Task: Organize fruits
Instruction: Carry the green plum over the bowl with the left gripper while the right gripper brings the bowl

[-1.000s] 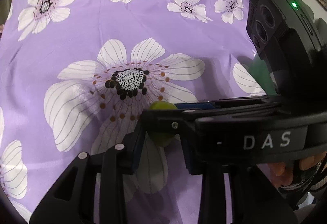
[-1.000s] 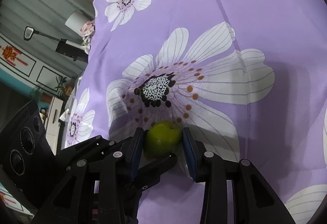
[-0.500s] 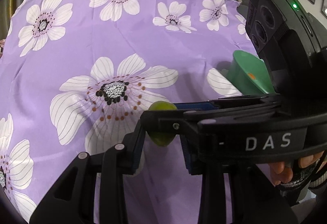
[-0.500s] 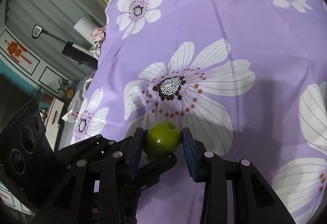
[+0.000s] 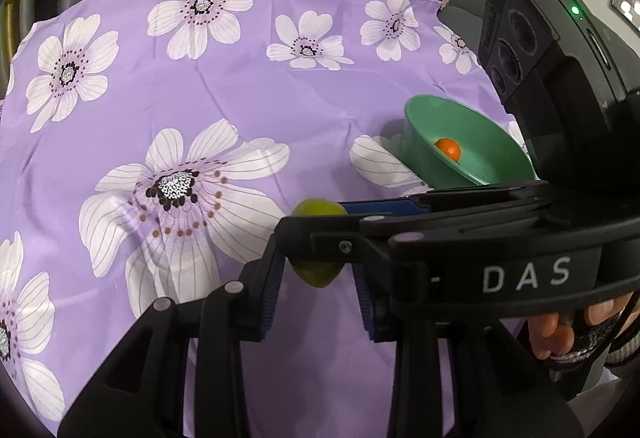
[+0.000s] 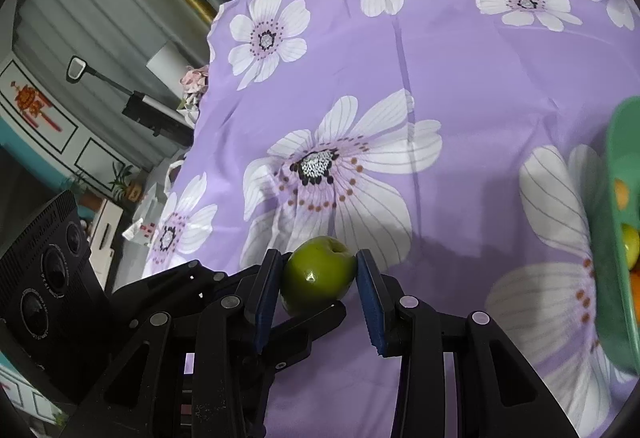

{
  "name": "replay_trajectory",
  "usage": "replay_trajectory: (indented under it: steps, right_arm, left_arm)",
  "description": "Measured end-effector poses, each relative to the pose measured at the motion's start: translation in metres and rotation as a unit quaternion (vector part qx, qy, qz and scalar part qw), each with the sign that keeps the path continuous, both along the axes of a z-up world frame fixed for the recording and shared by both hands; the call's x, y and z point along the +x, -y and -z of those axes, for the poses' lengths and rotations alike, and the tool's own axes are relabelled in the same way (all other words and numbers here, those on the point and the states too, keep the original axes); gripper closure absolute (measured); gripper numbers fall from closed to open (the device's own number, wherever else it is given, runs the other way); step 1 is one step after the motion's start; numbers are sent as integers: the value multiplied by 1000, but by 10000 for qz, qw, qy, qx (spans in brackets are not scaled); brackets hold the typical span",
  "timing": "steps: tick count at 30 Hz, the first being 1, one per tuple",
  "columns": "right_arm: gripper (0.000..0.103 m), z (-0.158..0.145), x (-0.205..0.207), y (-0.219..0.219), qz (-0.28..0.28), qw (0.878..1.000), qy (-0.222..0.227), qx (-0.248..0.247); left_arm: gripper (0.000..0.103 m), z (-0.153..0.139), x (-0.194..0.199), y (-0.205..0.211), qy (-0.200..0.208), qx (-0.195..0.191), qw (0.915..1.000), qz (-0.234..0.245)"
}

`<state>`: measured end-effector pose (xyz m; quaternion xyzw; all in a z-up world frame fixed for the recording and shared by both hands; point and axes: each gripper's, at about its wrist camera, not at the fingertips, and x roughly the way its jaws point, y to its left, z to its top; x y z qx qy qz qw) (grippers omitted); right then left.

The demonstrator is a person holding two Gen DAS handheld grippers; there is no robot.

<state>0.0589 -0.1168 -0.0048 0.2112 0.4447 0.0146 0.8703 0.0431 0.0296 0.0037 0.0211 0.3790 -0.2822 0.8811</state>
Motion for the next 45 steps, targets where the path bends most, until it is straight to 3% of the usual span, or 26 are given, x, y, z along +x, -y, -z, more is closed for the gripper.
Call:
replay_trajectory:
  steps: [18, 45]
  right_arm:
    - [63, -17, -52, 30, 215, 9986, 395, 263]
    - [65, -47, -114, 131, 1239, 9861, 1078, 246]
  left_arm:
    - [70, -20, -21, 52, 102, 523, 9980, 335]
    - [70, -40, 2, 173, 292, 649, 9897, 1239]
